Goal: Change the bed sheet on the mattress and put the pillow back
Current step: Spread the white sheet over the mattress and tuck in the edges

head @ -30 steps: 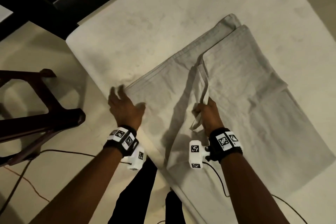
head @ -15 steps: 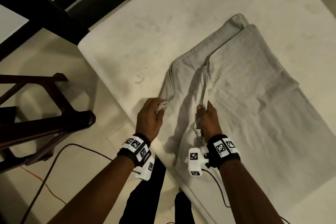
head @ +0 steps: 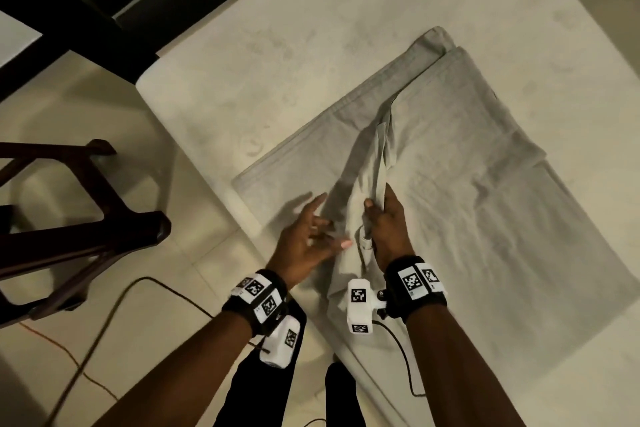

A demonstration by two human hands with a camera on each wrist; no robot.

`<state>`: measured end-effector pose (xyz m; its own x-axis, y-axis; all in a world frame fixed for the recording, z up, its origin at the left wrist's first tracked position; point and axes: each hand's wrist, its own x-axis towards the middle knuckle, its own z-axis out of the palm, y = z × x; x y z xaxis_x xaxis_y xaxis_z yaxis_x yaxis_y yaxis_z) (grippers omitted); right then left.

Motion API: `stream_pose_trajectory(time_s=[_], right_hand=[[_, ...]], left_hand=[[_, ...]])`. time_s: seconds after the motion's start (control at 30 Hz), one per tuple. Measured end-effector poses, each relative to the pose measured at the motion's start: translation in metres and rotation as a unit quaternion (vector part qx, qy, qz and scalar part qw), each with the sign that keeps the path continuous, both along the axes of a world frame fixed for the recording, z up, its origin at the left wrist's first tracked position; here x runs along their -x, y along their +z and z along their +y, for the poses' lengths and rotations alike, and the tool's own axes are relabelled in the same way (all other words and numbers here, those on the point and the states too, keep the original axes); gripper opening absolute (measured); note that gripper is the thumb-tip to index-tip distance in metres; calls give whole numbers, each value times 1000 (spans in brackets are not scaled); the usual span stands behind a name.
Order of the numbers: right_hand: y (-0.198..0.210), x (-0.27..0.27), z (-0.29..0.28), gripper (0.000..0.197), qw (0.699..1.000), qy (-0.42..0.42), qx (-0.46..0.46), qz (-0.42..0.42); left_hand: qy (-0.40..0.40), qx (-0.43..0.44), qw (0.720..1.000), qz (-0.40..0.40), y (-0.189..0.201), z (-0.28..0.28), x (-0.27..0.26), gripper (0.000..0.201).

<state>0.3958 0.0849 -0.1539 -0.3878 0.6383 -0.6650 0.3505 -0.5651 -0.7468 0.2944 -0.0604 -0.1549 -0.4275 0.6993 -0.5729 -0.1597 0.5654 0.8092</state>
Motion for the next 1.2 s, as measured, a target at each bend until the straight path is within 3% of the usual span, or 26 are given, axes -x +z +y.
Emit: stream_pose_trajectory(time_s=[0.13,0.2,0.33,0.43,0.53,0.7,0.8,0.87,1.03,1.13,1.2], right_hand=[[17,-9,-4,43,1000,26,3,17],[28,-20,-3,46,998,31,13,49],[52,-57,2,51,995,24,11,96],[66,-95,7,54,993,9,-1,114],[93,-147,14,56,990,-27,-28,132],[159,-306,26,54,976,-116,-84,164],[195,-440,25,52,962,-198,-127,140],[209,-537,16,48,946,-261,-158,106],[196,-777,-44,36,882,-444,-156,-4],[169,-884,-94,36,825,-531,-126,-143],[148,-928,-125,42,787,-577,-86,-198]], left_hand=[[91,19,987,-129,-3,32,-20,72],[79,10,983,-166,3,60,-21,67],[3,-2,991,-131,35,124,-18,44],[-76,26,992,-95,51,163,-30,48],[-84,42,993,-65,71,199,-76,51],[-121,-53,990,-55,132,248,-251,50],[-200,-92,973,-72,172,268,-400,39],[-280,-110,950,-79,187,278,-512,44],[-501,-144,848,-98,184,246,-767,86],[-572,-103,797,-164,172,191,-854,84],[-575,-78,798,-162,151,150,-874,79]])
